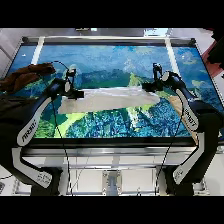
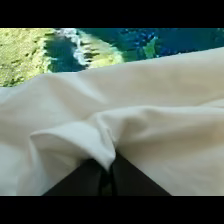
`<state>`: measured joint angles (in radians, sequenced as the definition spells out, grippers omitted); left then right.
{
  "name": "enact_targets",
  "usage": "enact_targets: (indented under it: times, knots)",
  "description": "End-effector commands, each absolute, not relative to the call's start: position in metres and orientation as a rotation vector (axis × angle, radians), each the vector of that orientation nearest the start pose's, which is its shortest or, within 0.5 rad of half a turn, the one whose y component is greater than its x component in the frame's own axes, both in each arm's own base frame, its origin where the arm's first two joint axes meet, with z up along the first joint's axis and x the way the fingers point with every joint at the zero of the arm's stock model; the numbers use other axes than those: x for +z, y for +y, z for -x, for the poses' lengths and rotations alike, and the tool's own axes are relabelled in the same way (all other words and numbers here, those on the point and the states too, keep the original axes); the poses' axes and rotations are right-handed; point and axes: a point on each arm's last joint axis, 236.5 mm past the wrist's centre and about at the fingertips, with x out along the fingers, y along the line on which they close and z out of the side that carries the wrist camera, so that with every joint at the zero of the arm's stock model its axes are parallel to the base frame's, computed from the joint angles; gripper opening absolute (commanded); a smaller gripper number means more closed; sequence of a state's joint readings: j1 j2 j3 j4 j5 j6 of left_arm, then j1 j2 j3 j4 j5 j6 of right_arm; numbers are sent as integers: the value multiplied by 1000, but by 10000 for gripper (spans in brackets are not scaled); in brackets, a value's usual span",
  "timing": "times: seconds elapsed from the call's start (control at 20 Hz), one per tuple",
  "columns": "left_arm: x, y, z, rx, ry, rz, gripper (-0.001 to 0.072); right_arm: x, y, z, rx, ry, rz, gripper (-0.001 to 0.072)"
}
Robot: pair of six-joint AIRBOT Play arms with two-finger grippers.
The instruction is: Fold the shirts.
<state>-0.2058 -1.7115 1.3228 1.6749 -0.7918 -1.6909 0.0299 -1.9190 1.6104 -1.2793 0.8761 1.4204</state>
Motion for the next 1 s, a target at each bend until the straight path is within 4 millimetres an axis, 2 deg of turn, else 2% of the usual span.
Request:
enact_targets:
  times: [0.0,0.05,0.15,0.2,0.25,0.3,0.35,0.45,0.5,0.55,0.6,0.65,0.75,0.95]
  knots:
    - [-78,-83,-493,-72,1158,-109,465,-71,69,-555,220,1137,-126,55]
    - [-59,-84,-499,-72,1127,-104,547,-49,67,-559,234,1107,-99,133]
    - [-13,-86,-509,-77,1038,-90,547,-1,59,-564,247,1038,-48,442]
    - [11,-87,-513,-80,988,-81,547,18,47,-564,226,1015,-31,521]
    - [34,-89,-516,-86,937,-68,547,24,33,-560,194,1022,-44,521]
    - [52,-92,-518,-95,893,-50,547,19,21,-553,166,1063,-96,521]
    - [68,-97,-520,-112,847,-23,546,5,10,-540,159,1132,-157,521]
    - [88,-114,-526,-170,776,16,546,-25,3,-519,190,1252,-342,522]
    - [87,-125,-527,-215,768,14,547,-36,4,-513,216,1289,-448,522]
    - [85,-138,-525,-262,771,8,547,-46,4,-510,241,1313,-550,547]
    - [81,-150,-523,-314,774,-12,546,-55,5,-509,267,1327,-622,613]
    - [79,-161,-520,-356,774,-28,546,-62,5,-508,288,1334,-658,615]
    - [75,-178,-518,-411,769,-53,546,-82,4,-506,288,1367,-675,615]
    - [64,-194,-516,-473,760,-150,545,-108,14,-503,324,1402,-664,616]
